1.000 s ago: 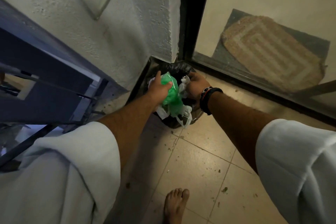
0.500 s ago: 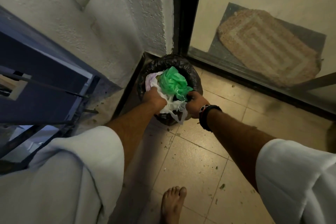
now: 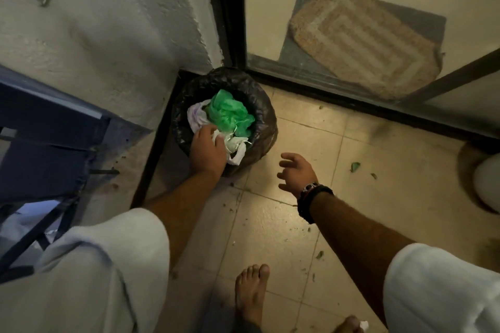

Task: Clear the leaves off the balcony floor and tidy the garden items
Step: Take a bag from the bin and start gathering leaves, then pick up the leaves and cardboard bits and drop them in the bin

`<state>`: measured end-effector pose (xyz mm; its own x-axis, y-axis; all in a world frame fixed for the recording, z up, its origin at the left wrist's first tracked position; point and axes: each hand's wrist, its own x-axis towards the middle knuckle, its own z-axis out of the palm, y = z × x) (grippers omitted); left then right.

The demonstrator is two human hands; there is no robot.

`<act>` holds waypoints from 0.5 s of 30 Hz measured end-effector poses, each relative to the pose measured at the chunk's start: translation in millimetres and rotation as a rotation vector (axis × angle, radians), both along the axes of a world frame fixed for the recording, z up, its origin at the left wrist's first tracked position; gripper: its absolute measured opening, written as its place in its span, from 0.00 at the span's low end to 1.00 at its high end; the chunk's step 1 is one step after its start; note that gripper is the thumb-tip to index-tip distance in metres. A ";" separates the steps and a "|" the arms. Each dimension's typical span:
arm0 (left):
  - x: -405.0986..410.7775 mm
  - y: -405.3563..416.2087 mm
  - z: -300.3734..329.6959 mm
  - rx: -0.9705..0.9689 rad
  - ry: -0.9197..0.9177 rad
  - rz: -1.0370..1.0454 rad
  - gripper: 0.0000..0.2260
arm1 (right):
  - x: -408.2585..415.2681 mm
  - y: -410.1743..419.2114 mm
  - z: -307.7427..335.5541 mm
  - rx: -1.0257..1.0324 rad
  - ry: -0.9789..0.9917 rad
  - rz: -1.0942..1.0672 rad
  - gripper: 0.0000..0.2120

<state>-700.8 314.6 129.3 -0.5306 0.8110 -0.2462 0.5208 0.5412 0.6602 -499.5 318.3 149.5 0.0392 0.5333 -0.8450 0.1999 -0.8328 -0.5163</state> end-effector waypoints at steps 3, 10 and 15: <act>32.0 -14.7 23.1 0.065 -0.097 -0.041 0.18 | 19.4 -10.1 20.0 0.000 0.034 -0.097 0.23; 114.9 -28.4 82.7 0.037 -0.352 0.003 0.19 | 69.8 -27.4 63.6 0.062 0.061 -0.285 0.19; 171.4 -33.4 97.6 0.004 -0.354 -0.070 0.13 | 127.9 -49.8 77.5 0.100 0.059 -0.393 0.18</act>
